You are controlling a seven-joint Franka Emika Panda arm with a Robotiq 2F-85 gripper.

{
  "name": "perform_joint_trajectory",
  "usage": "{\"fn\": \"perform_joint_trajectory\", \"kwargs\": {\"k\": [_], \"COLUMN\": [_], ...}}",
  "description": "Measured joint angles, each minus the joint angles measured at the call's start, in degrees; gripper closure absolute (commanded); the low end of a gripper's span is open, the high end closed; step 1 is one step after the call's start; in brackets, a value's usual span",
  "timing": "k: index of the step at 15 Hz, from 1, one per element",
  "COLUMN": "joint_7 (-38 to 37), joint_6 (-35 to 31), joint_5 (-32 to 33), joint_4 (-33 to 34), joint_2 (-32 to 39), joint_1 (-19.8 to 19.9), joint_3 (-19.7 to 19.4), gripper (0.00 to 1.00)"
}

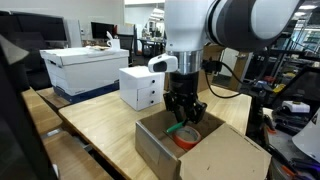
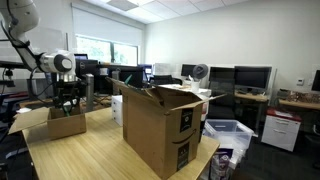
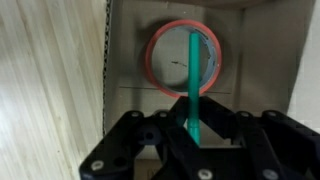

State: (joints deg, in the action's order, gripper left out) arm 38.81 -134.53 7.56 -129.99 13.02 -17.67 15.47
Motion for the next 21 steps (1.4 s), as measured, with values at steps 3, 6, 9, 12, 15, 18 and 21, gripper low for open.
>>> {"fn": "perform_joint_trajectory", "kwargs": {"k": [3, 6, 9, 12, 15, 18, 21], "joint_7": [0.0, 0.0, 0.0, 0.0, 0.0, 0.0, 0.0], "joint_6": [0.8, 1.1, 1.4, 2.0, 2.4, 2.8, 3.0], "joint_5": [0.7, 1.4, 2.1, 2.1, 2.2, 2.2, 2.1], "joint_4": [1.8, 2.8, 3.2, 3.3, 3.3, 3.3, 3.3], "joint_2": [3.1, 5.4, 7.2, 8.5, 8.5, 8.5, 7.2], "joint_1": [0.8, 1.8, 2.7, 4.0, 4.7, 5.1, 5.9], "joint_3": [-0.1, -0.2, -0.5, -0.7, -0.7, -0.8, -0.8], "gripper": [0.92, 0.92, 0.92, 0.55, 0.47, 0.31, 0.16]}}
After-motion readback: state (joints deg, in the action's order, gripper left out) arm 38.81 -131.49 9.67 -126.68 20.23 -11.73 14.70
